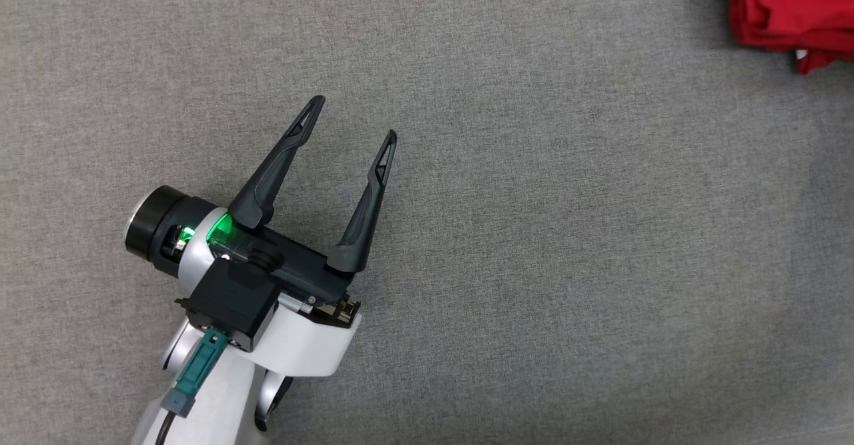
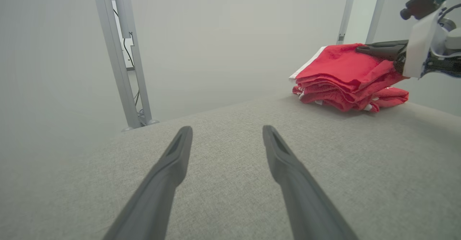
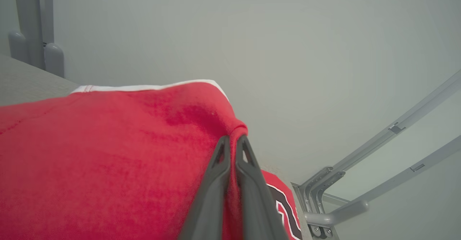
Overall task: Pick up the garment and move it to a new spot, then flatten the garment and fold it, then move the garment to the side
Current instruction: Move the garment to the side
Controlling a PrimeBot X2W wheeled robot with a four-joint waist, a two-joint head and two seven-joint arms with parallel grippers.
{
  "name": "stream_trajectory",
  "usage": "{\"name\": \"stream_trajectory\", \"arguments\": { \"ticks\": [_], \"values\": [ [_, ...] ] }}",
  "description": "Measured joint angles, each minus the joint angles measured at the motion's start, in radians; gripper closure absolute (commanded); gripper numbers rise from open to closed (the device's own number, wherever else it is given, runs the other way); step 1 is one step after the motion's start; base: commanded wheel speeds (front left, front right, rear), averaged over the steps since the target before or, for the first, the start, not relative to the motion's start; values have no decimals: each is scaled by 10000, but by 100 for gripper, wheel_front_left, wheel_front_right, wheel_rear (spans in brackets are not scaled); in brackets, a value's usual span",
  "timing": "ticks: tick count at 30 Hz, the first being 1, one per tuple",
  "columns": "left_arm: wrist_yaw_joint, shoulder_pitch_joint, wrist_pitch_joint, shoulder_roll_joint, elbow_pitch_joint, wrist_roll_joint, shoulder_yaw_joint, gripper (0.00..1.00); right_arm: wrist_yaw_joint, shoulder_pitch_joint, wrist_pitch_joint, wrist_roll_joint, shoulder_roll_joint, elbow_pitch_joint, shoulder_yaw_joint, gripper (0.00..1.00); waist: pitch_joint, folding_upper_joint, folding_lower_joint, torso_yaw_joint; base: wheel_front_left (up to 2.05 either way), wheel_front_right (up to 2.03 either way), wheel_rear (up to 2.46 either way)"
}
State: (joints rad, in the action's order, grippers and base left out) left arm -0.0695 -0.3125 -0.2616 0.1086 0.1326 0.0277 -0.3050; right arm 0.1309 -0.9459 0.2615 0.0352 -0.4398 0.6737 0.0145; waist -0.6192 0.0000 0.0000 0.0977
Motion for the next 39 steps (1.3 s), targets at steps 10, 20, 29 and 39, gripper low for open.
{"name": "stream_trajectory", "arguments": {
  "ticks": [10, 20, 29, 39],
  "values": [
    [-17, 12, 0, 353, -21, -44, -23, 0, 0, -179, -151, 1893, -40, 410, -1304, 100, -99, 0, 0, 179, 0, 0, 0],
    [-44, -31, 0, 460, -21, -6, -79, 0, 0, -223, -242, 4121, 339, 650, -2876, 91, -211, 0, 0, -10, 0, 0, 0],
    [-38, -33, 10, 569, -8, 52, -121, 0, 2, -358, -155, 5716, 499, 826, -3578, 88, -236, 0, 0, -212, 0, 0, 0],
    [79, -28, 59, 621, -71, 146, -153, 0, 2, -47, -50, 6257, 767, -36, -3942, 0, 38, 0, 1, -247, 0, 0, 0]
  ]
}}
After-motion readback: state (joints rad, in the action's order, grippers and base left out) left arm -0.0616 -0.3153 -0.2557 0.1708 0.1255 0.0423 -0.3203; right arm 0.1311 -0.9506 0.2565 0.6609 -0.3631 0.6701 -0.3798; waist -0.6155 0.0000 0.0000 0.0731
